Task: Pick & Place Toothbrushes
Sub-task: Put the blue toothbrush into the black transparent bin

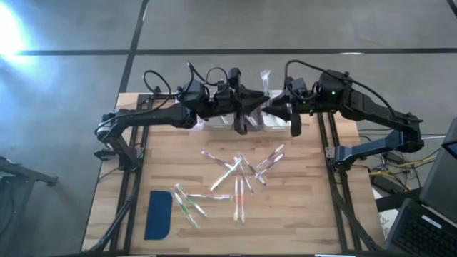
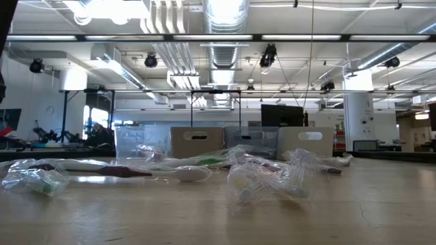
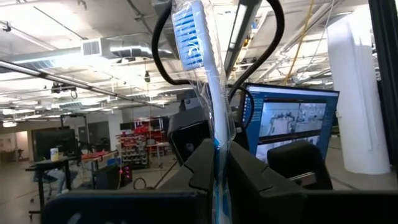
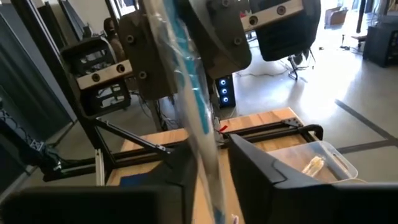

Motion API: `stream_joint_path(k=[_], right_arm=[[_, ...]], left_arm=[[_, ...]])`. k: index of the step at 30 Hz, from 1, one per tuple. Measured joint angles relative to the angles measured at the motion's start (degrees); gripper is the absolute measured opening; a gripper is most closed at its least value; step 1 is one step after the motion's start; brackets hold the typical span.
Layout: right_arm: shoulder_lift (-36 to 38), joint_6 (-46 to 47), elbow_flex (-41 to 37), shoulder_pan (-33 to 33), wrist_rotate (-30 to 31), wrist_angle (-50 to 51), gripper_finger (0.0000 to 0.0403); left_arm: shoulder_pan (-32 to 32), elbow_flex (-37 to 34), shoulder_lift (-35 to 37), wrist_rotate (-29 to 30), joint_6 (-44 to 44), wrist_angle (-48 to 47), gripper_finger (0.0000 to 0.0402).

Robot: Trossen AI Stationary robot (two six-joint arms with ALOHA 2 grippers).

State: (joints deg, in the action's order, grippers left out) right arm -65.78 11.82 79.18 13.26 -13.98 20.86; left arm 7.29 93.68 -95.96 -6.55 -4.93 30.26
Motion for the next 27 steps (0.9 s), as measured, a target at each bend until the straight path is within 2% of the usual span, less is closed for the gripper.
stream_joint_path(k=[5,10,15,21,27], right_arm=[[0.0,-0.5,0.0,0.0,0.0,0.0,0.0024],[0.0,-0.5,0.0,0.0,-0.2,0.2,0.0024],[0.0,0.2,-0.1,0.0,0.0,0.3,0.0024],[0.3,0.3,-0.1,0.0,0.2,0.1,0.0024],[0.6,0.3,0.0,0.0,0.2,0.1,0.0024]], left_arm=[[0.1,0.0,0.0,0.6,2.2,0.0,0.003],[0.1,-0.1,0.1,0.6,3.3,-0.4,0.0045],[0.0,0.1,0.8,1.6,0.1,-3.8,0.0098],[0.3,1.3,4.1,2.9,-5.4,-16.2,0.0169],[0.3,1.6,9.7,13.9,-11.5,-27.8,0.0225]])
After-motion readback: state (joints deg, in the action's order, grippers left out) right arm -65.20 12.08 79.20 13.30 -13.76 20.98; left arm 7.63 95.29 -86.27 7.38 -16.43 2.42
